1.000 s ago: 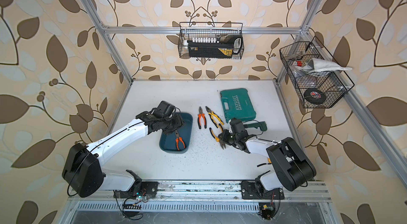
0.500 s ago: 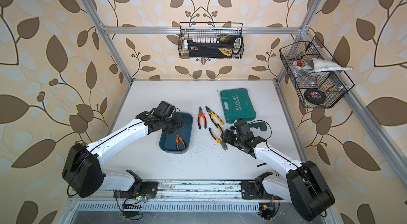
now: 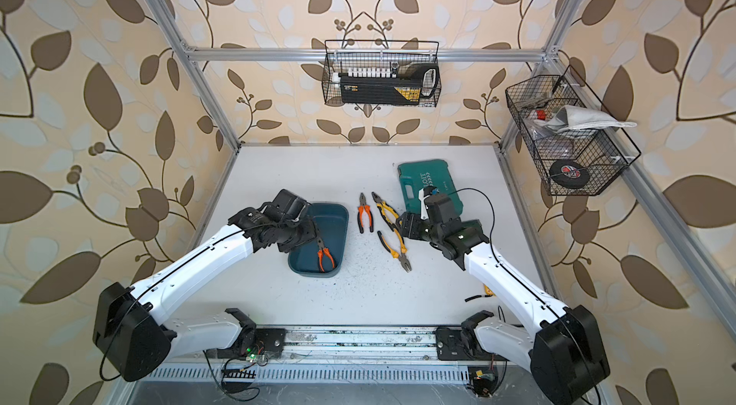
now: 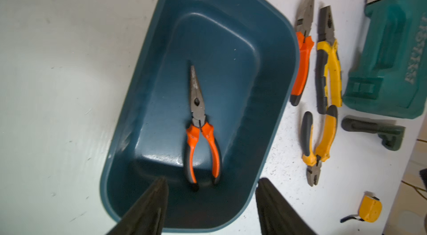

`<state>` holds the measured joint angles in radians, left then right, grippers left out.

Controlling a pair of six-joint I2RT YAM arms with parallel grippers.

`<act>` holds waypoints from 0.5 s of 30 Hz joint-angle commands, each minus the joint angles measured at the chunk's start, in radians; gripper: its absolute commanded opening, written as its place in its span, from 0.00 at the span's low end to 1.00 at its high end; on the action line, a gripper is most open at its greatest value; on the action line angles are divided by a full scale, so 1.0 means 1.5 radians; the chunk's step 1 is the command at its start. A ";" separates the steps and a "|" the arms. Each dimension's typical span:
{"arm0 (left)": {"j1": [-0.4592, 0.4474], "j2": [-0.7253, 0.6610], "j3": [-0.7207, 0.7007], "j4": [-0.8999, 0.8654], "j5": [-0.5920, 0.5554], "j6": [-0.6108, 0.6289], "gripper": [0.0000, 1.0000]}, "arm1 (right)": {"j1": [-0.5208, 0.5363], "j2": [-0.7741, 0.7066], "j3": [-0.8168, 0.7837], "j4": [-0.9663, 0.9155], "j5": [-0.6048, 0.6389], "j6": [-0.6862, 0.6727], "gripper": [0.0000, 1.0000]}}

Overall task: Take the pliers out of the storage box
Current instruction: Place the pliers at the center of the board.

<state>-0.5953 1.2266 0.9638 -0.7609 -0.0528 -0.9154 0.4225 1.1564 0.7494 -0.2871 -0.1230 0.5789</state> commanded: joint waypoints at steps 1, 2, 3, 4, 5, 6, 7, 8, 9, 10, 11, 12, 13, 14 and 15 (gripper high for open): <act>0.003 -0.022 -0.025 -0.036 -0.025 0.014 0.65 | 0.016 0.036 -0.013 0.072 -0.091 0.003 0.75; 0.003 -0.026 -0.032 -0.029 -0.022 0.012 0.65 | 0.026 0.050 -0.020 0.094 -0.107 0.012 0.74; 0.003 -0.029 -0.039 -0.022 -0.020 0.009 0.65 | 0.036 0.062 -0.025 0.106 -0.112 0.017 0.74; 0.003 -0.030 -0.046 -0.014 -0.018 0.005 0.65 | 0.046 0.078 -0.031 0.119 -0.114 0.022 0.74; 0.003 -0.029 -0.051 -0.008 -0.016 0.004 0.65 | 0.054 0.091 -0.035 0.131 -0.115 0.027 0.74; 0.003 -0.027 -0.052 -0.004 -0.013 0.004 0.65 | 0.059 0.106 -0.042 0.144 -0.117 0.032 0.74; 0.003 -0.023 -0.053 -0.002 -0.010 0.004 0.65 | 0.063 0.124 -0.050 0.160 -0.119 0.038 0.74; 0.003 -0.018 -0.050 -0.003 -0.008 0.005 0.65 | 0.065 0.143 -0.056 0.173 -0.119 0.043 0.74; 0.003 -0.014 -0.048 -0.004 -0.006 0.005 0.65 | 0.065 0.159 -0.059 0.180 -0.119 0.044 0.74; 0.003 -0.010 -0.046 -0.006 -0.006 0.007 0.65 | 0.065 0.181 -0.057 0.181 -0.112 0.045 0.73; 0.003 -0.008 -0.044 -0.008 -0.006 0.008 0.64 | 0.065 0.201 -0.054 0.180 -0.105 0.043 0.73; 0.003 -0.008 -0.043 -0.009 -0.007 0.009 0.64 | 0.065 0.216 -0.052 0.178 -0.097 0.042 0.72; 0.003 -0.008 -0.044 -0.009 -0.007 0.009 0.64 | 0.065 0.226 -0.049 0.173 -0.082 0.042 0.72; 0.003 -0.010 -0.045 -0.010 -0.007 0.009 0.64 | 0.064 0.232 -0.047 0.168 -0.068 0.040 0.72; 0.003 -0.013 -0.046 -0.010 -0.007 0.009 0.64 | 0.065 0.233 -0.045 0.163 -0.059 0.038 0.72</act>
<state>-0.5953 1.2114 0.8879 -0.7746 -0.0593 -0.9154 0.5179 1.4982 0.6800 -0.0582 -0.2550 0.6315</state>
